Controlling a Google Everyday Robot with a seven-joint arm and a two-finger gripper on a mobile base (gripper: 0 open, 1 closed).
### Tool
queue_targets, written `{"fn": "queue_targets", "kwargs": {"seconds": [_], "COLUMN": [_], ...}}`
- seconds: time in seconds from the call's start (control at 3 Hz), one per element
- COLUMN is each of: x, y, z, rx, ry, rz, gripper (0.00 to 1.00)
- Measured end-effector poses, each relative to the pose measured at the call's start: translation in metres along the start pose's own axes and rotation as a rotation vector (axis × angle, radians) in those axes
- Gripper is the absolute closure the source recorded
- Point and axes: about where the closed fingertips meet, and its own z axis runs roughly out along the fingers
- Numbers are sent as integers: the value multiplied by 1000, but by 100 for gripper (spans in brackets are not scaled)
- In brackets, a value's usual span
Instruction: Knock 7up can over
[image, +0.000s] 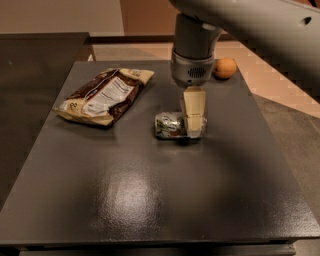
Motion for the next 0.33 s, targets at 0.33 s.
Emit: {"fn": "queue_targets", "kwargs": {"seconds": [0.33], "x": [0], "y": [0], "z": [0], "rx": [0], "ry": [0], "rz": [0], "gripper": [0]}}
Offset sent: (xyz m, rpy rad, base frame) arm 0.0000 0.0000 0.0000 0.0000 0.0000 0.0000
